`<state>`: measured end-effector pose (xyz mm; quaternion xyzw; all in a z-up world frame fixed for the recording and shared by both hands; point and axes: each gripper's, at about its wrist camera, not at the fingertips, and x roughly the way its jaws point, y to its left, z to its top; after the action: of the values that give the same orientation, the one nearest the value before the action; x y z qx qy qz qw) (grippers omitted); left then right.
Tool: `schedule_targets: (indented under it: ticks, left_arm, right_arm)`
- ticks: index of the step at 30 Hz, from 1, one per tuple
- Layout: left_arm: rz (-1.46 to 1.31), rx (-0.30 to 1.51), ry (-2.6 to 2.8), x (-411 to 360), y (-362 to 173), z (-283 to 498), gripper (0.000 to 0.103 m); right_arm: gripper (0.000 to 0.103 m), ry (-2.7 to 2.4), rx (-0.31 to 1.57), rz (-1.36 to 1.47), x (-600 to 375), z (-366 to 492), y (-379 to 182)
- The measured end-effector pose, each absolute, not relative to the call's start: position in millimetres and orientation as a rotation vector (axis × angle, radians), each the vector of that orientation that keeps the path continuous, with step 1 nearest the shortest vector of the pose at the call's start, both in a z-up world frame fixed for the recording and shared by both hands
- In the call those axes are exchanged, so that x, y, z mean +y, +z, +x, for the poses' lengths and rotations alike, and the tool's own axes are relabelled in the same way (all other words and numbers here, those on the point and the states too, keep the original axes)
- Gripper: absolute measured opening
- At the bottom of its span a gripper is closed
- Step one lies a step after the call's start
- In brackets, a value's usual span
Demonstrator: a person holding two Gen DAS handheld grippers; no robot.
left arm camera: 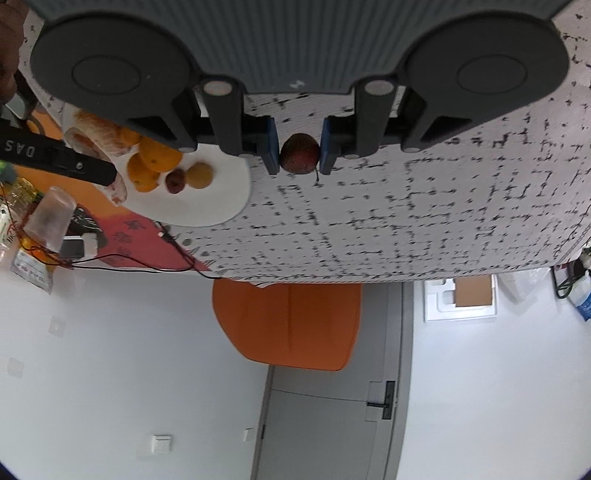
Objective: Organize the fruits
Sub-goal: 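Carry the plum and peeled segment into the white bowl and open both grippers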
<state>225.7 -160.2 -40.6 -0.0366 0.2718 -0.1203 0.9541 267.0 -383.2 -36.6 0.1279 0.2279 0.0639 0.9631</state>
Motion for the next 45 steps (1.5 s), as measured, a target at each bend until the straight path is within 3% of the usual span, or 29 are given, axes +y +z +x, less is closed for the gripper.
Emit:
schedule_targets:
  ticks: [15, 20, 33, 45]
  left_arm:
    - [-0.045, 0.542, -0.313, -196, -36, 227, 0.021]
    - [-0.043, 0.549, -0.328, -201, -38, 228, 0.021]
    - [-0.027, 0.565, -0.357, -204, -38, 222, 0.027]
    - [-0.057, 0.56, -0.288, -170, -35, 206, 0.053]
  right_arm:
    - [0.037, 0.039, 0.452, 0.23, -415, 279, -44]
    - [0.051, 0.029, 0.427, 0.215, -415, 277, -43]
    - [0.057, 0.117, 0.458, 0.267, -397, 255, -46]
    - [0.061, 0.166, 0.475, 0.264, -371, 248, -45]
